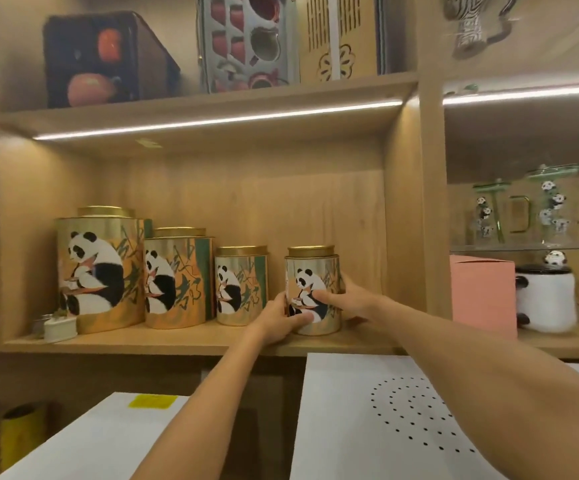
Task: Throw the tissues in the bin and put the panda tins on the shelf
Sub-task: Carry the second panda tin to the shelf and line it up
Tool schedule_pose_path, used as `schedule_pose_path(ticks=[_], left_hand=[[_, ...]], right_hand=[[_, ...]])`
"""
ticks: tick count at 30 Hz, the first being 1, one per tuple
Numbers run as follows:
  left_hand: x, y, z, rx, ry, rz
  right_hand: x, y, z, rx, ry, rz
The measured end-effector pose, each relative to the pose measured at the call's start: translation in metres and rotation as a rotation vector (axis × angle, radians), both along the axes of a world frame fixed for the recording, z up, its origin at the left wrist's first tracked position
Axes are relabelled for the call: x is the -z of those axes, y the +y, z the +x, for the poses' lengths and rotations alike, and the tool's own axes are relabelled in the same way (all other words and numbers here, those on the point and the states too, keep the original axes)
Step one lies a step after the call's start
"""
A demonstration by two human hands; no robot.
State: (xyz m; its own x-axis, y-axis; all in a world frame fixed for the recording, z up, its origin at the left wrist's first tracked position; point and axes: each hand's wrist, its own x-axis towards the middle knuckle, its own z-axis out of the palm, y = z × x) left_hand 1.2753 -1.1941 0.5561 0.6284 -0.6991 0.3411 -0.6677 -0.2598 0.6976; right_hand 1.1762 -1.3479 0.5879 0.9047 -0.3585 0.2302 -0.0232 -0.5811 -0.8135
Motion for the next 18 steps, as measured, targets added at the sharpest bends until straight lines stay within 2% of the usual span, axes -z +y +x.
schedule_pose_path(ticks=[6,10,18], left_hand=[[0.017,-0.015,0.026,-0.19,-0.056,-0.131],[0.022,-0.02,0.034,-0.235,-0.079,-0.172],[0.027,-0.023,0.043,-0.294,-0.159,-0.174]], right_hand=[[0.01,-0.01,0.029,0.037,-0.087,-0.011],[0.036,-0.018,0.04,0.094,-0.162,-0.011],[0.044,-0.034,0.042,0.126,-0.133,-0.107]])
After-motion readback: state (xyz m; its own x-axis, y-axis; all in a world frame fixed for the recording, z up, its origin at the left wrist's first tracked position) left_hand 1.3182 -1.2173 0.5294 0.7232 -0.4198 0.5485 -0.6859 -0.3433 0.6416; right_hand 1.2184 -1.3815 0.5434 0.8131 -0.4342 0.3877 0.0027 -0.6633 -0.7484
